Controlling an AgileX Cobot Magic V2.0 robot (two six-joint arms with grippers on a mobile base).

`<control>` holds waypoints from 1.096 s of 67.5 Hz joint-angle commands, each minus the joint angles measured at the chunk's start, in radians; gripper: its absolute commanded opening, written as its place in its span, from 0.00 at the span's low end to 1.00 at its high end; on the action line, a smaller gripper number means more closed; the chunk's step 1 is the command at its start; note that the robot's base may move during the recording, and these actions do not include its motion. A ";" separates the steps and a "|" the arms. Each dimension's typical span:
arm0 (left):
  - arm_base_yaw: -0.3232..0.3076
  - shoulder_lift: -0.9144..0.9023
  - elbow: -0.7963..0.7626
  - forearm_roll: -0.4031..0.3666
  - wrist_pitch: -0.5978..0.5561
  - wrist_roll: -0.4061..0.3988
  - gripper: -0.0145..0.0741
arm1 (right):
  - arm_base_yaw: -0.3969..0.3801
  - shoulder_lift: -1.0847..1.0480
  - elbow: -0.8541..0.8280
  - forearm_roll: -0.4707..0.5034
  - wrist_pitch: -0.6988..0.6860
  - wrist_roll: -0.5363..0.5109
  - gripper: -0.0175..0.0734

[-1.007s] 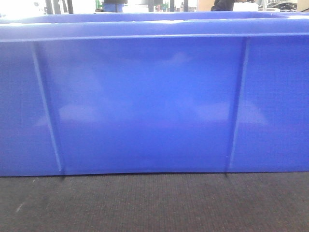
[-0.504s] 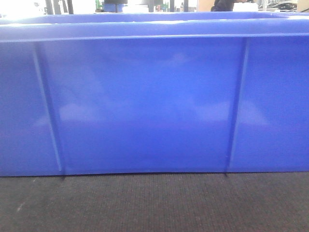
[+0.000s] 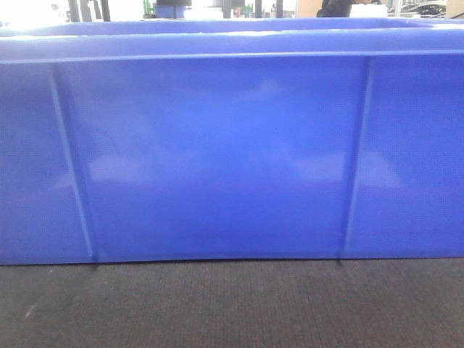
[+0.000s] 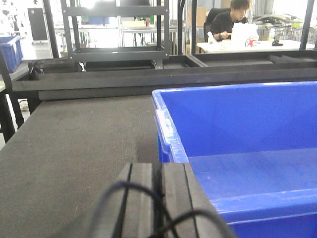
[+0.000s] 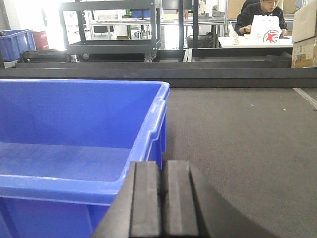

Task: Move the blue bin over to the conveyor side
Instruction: 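Open both grippers and lift them off the bin rims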

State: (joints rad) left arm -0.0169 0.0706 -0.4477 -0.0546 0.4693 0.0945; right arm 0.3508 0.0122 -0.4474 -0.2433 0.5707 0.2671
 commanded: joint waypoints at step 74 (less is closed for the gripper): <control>0.004 -0.071 0.366 0.045 -0.322 -0.001 0.16 | -0.002 -0.004 0.002 -0.006 -0.038 -0.006 0.11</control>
State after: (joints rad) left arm -0.0169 0.0047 -0.1269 0.0079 0.2096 0.0945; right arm 0.3508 0.0122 -0.4474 -0.2433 0.5613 0.2632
